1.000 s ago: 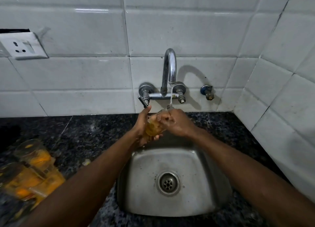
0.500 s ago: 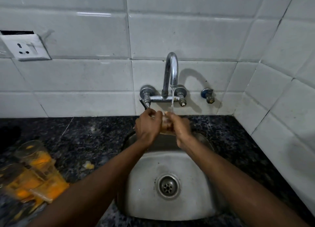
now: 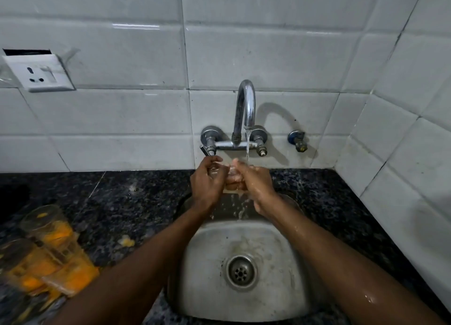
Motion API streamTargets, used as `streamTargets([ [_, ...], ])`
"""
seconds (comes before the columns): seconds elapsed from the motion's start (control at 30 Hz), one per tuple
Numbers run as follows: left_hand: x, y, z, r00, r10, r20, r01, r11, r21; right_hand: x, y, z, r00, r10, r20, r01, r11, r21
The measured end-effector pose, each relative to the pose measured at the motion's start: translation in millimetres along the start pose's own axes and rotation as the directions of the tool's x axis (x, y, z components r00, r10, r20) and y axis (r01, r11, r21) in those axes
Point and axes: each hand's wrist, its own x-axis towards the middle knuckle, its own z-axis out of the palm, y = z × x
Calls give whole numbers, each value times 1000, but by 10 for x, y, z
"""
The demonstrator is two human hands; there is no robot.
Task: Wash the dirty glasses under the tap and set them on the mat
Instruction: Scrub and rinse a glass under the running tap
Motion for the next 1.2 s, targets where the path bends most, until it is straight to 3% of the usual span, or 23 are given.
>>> streamTargets([
  [0.07,22,62,27,1000,17,-22,-15,996,85,41,19,102,984,-55,-171,44,997,-65],
  [0.17,64,187,54,972,-223,-77,232,960,156,108,73,168,935,-191,-299,109,957,-268],
  [0.27,122,211,38,876,-482,8,480,875,62,107,137,151,900,-359,-246,243,885,-398],
  [0.33,98,173,37,834,-547,72,551,833,-54,84,110,113,907,-399,-133,311,850,-425],
  [0.4,26,95,71,940,-342,-10,340,937,-75,97,71,103,922,-350,-164,282,899,-336],
  [0.47,-72,102,60,994,28,-107,-23,999,48,125,14,116,936,-217,-278,170,968,-182],
  [0.5,-84,111,52,986,115,-121,-103,989,103,114,1,134,937,-182,-299,135,976,-169],
  [0.53,-64,125,43,990,93,-110,-80,990,114,95,4,154,935,-193,-298,132,968,-212],
  [0.6,36,130,47,982,-189,-29,191,977,97,63,46,159,919,-284,-273,188,925,-329],
  [0.67,104,165,5,869,-480,117,468,876,114,36,92,145,915,-307,-261,199,907,-370],
  [0.7,116,149,2,836,-530,141,519,848,107,36,113,149,929,-273,-250,174,918,-355],
  [0.77,71,56,14,921,-390,13,387,915,112,63,112,165,955,-157,-253,89,961,-263],
  [0.8,23,17,13,984,-165,-66,173,975,141,80,87,167,960,-85,-267,39,984,-175],
  [0.87,-98,-13,-3,974,223,-37,-209,951,227,66,40,179,964,13,-266,-26,999,-46],
  [0.9,-71,-19,-21,969,245,-22,-233,945,231,54,42,175,970,-5,-244,-12,998,-68],
  [0.93,-3,-11,-25,995,102,-9,-98,976,195,22,52,160,975,-73,-209,40,987,-156],
  [0.97,60,14,-24,989,-146,37,140,980,142,4,71,139,973,-170,-156,123,953,-278],
  [1.0,94,59,-56,900,-411,148,399,911,102,-51,74,122,961,-262,-86,212,902,-376],
  [1.03,99,109,-72,787,-562,255,562,823,78,-84,87,106,948,-316,-31,272,860,-432],
  [1.07,77,120,-66,764,-583,277,597,801,41,-92,91,100,941,-337,-15,294,843,-450],
  [1.1,48,95,-49,828,-516,218,532,847,-14,-58,97,102,944,-325,-54,271,859,-435],
  [1.17,-65,21,-19,997,-76,-21,76,997,16,23,63,124,961,-188,-201,129,953,-274],
  [1.2,-130,-5,-17,989,134,-68,-126,986,106,42,36,144,960,-130,-247,87,980,-180],
])
